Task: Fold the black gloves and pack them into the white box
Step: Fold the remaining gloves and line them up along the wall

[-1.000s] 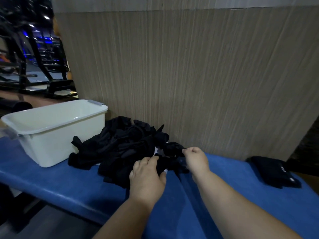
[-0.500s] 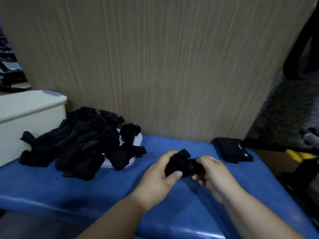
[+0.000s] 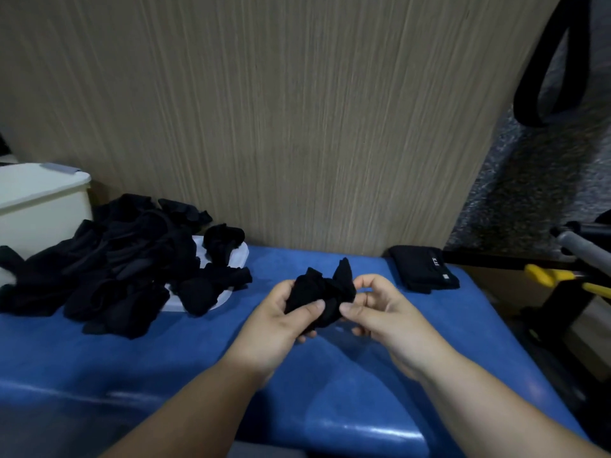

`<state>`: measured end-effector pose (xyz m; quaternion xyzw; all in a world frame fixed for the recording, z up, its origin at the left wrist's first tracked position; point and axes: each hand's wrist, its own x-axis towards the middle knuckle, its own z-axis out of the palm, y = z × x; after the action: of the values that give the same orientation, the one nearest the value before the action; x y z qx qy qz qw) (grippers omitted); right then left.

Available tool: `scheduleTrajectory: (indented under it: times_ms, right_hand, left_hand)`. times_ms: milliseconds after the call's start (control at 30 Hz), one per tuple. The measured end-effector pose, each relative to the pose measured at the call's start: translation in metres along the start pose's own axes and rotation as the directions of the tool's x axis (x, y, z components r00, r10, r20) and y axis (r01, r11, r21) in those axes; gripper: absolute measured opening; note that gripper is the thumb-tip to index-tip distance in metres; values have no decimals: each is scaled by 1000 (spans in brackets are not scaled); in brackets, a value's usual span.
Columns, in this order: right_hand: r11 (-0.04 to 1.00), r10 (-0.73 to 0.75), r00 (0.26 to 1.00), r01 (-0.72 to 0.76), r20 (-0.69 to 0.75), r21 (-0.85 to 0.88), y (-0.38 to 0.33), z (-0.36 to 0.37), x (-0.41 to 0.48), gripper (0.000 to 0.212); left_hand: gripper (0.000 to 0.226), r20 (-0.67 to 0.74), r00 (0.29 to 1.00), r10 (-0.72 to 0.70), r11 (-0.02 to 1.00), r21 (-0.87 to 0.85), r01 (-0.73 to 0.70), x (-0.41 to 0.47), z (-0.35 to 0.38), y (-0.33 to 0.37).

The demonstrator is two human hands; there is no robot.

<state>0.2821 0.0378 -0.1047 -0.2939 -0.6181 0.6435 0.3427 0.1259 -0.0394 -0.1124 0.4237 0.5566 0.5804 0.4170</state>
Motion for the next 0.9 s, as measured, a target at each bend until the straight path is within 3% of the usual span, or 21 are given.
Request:
scheduleTrajectory:
  times_ms: [133,233,333,500,567,667,800,900]
  right_hand:
    - [995,-48,997,42,-64,-94,5,1,1,32]
    - [965,-162,976,126,-146,-231,8,3,1,36]
    - [853,-308,936,193,-169,-484,7,2,0,33]
    - [746,-399,906,230,-143,-625,7,-1,1,37]
    - [747,-439,878,238,-191,-621,8,-2,1,40]
    - [763,-463,860,265,-213,-589,7,-4,2,42]
    - [888,-329,937,265,-116,-375,5,-5,3,26]
    - [961,-209,977,196,-45,-197,6,-5,2,30]
  left_hand:
    - [11,-8,1000,-16,1000,-16,16,1,3,-2]
    - [9,-28,999,-29,998,-48,28,2,5,-2]
    - [10,-19,999,-42,996,-85,40,3,7,-2]
    - [22,139,986,-88,937,-325,129,4,7,3]
    - [35,212,973,-96,880,-438,182,4,3,7]
    - [40,248,965,-84,872,-451,192,4,0,9]
    - [26,217,974,-64,888,-434,155,1,4,8]
    - [24,190,981,-38,898,-424,117,0,3,6]
